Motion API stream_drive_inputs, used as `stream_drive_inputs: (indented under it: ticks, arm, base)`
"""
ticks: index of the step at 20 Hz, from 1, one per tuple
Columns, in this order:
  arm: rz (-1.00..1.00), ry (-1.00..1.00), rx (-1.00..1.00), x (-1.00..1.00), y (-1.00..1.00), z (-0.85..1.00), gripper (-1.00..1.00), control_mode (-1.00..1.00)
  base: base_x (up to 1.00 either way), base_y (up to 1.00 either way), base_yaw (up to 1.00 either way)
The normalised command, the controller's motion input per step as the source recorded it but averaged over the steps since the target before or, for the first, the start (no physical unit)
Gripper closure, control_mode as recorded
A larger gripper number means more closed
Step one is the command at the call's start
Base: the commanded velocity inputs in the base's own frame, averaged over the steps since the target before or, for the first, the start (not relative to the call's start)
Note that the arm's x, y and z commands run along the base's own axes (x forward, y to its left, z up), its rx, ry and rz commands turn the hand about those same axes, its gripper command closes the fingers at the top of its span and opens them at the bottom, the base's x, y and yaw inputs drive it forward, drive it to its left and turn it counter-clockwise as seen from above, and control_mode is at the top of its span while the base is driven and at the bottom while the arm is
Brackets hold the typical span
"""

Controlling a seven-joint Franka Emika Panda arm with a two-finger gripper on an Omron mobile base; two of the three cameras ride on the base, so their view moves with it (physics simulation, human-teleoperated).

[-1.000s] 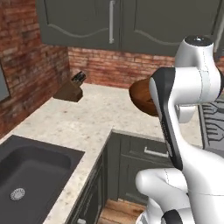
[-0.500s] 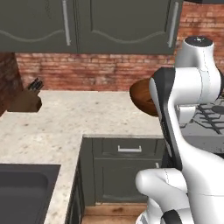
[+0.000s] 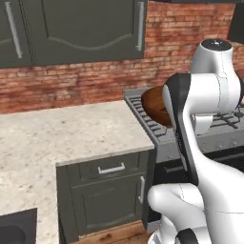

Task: Pick the sweet potato from the sink and place it in the bowl. Then pick the bowl and place it in the microwave. Then close the microwave door and press the start button.

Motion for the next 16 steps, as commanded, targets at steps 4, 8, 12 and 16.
stream_drive_inputs:
  ticks: [4, 8, 12, 16]
  arm:
    - [0.0, 0.0, 0.0, 0.0, 0.0, 0.0, 1.0, 1.0]
    - [0.0, 0.0, 0.0, 0.0, 0.0, 0.0, 1.0, 1.0]
    - [0.0, 0.0, 0.0, 0.0, 0.0, 0.0, 1.0, 1.0]
    - [0.0, 0.0, 0.0, 0.0, 0.0, 0.0, 1.0, 1.0]
  base:
    - [-0.21, 0.0, -0.5]
    - [-0.17, -0.01, -0.49]
    - [-0.1, -0.06, -0.49]
    - [-0.09, -0.12, -0.49]
